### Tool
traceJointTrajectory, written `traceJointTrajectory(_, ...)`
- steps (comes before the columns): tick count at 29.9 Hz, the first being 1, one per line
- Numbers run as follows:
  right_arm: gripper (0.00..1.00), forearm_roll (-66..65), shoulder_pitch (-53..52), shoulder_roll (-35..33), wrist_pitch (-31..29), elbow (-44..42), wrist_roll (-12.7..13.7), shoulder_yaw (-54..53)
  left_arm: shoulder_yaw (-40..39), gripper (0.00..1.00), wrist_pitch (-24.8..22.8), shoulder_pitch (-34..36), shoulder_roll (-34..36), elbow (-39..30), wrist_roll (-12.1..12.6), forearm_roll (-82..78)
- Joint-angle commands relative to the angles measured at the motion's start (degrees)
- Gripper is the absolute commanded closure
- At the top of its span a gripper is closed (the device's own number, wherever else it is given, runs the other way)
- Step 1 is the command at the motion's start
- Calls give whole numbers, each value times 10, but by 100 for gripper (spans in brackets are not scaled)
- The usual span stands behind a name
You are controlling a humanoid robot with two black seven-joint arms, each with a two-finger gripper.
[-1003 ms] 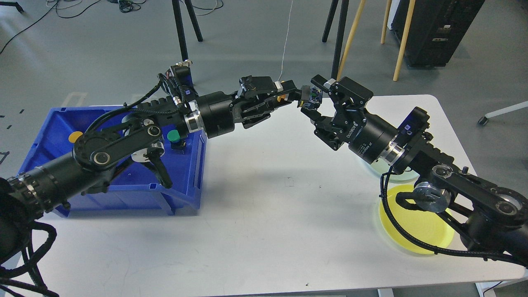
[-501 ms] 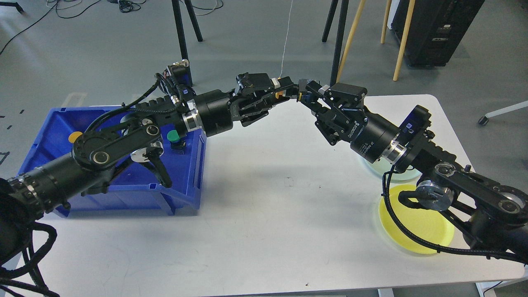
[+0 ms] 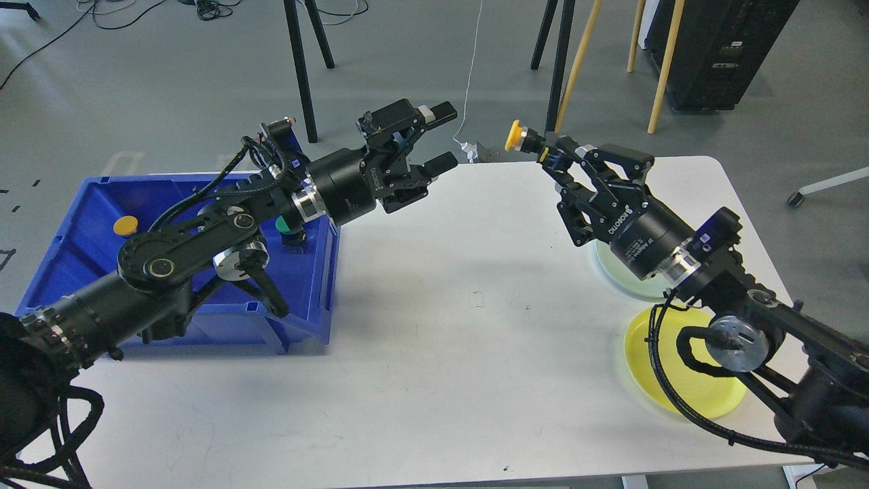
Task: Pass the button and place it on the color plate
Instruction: 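Lower the yellow button onto the yellow plate and open the right gripper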
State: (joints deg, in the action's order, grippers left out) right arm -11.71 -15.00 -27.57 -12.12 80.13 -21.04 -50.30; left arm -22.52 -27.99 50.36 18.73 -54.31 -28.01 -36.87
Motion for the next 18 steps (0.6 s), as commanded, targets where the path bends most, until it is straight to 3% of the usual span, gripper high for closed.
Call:
traceJointTrajectory(1, 100, 186, 195, -4, 21, 65, 3, -93, -21, 2, 0, 0, 38, -4, 0, 0)
traceJointTrajectory(6, 100, 241, 339, -27, 108, 117, 6, -109, -12, 1, 0, 19, 140, -19, 0, -64)
traceJointTrajectory(11, 100, 289, 369, -22, 149, 115, 10, -103, -6, 1, 0, 69, 238, -41, 0, -343)
traceJointTrajectory(13, 93, 318, 371, -21, 155, 115, 10, -103, -2, 1, 0, 79, 272, -51, 0, -453)
traceJointTrajectory(14, 82, 328, 371, -21, 161, 115, 9, -103, -1, 1, 0, 81, 284, -55, 0, -505)
traceJointTrajectory(17, 0, 334, 371, -20, 161, 116, 8, -110, 28, 1, 0, 81, 295, -59, 0, -656)
traceJointTrajectory(18, 3, 333, 371, -21, 158, 118, 7, -112, 43, 1, 0, 81, 295, -55, 0, -694)
